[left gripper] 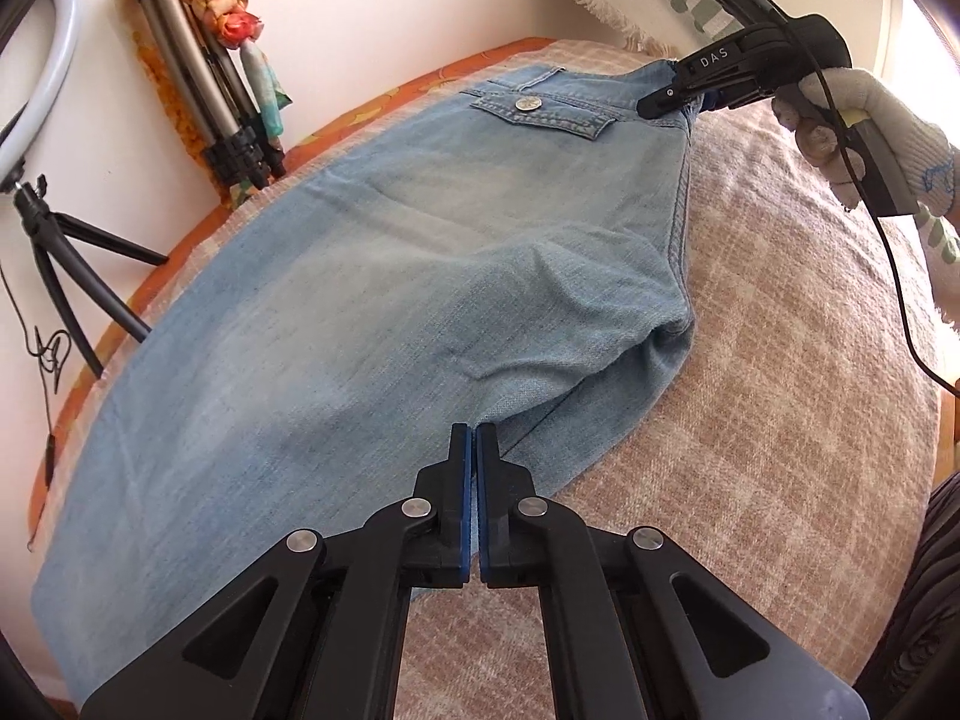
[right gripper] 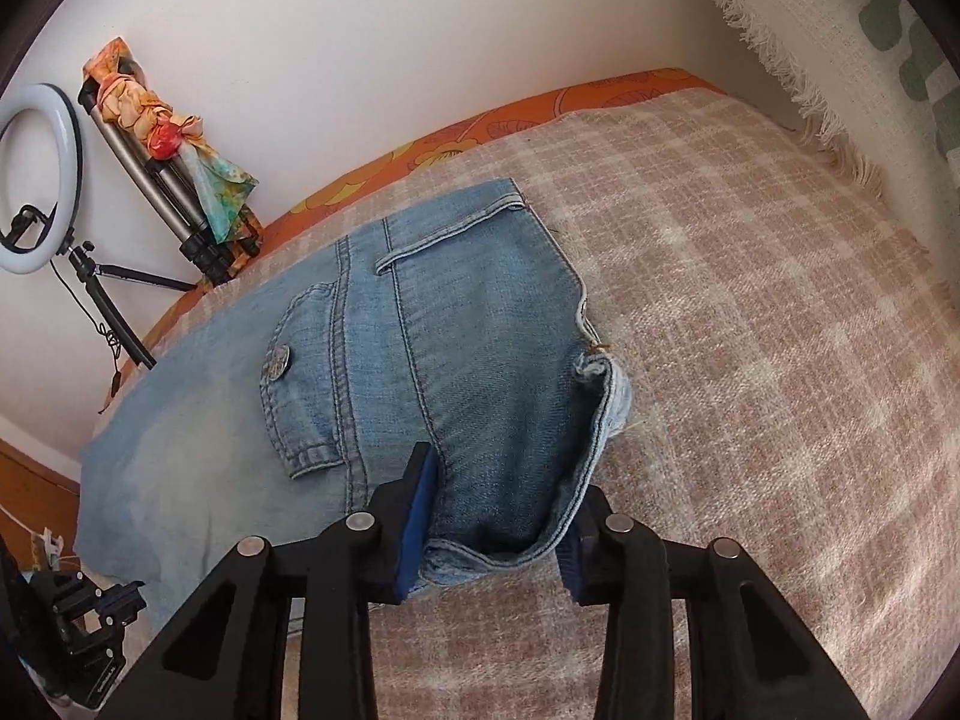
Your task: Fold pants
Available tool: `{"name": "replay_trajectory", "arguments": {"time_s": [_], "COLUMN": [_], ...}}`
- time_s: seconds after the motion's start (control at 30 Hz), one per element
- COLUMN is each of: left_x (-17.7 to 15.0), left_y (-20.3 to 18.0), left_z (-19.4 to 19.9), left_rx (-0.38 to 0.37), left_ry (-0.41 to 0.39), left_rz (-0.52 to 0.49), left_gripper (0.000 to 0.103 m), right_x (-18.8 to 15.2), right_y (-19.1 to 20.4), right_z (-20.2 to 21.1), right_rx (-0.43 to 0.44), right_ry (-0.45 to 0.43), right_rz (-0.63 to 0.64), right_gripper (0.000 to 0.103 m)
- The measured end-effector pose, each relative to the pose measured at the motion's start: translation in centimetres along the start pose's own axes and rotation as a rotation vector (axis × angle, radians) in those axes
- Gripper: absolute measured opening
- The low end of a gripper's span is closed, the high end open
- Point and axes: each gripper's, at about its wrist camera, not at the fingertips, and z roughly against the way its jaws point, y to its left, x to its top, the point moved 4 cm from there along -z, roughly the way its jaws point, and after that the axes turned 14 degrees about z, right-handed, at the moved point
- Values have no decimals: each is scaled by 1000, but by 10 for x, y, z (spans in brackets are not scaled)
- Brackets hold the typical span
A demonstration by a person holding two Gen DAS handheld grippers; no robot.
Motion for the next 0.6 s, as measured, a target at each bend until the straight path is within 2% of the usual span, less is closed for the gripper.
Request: {"name": "replay_trajectory", "arguments": {"time_s": [0.1, 0.17, 0.27, 0.4, 0.5, 0.6], "left_x": [-1, -7, -14, -18, -17, -17], "left_y": [1, -1, -3, 0, 0, 8], "left_z": [10, 12, 3, -8, -4, 8], "left_rx": [-26, -42, -51, -68, -81, -68], "left_ry": [-5, -1, 30, 58, 52, 31], "left_rz": [38, 30, 32, 69, 77, 122], "left_gripper": [0, 0, 0, 0, 0, 3], "right_x": [6, 7, 1, 0, -1, -1], "right_y": [5, 3, 2, 1, 1, 2], "right_z": [17, 26, 13, 5, 9, 25], "right_rx": [-31, -31, -74, -108, -96, -132], "right_ry": [-56, -93, -47, -40, -24, -42], "right_rz": [47, 66, 111, 131, 118, 150], "right_gripper": [21, 19, 18, 18, 26, 35]}}
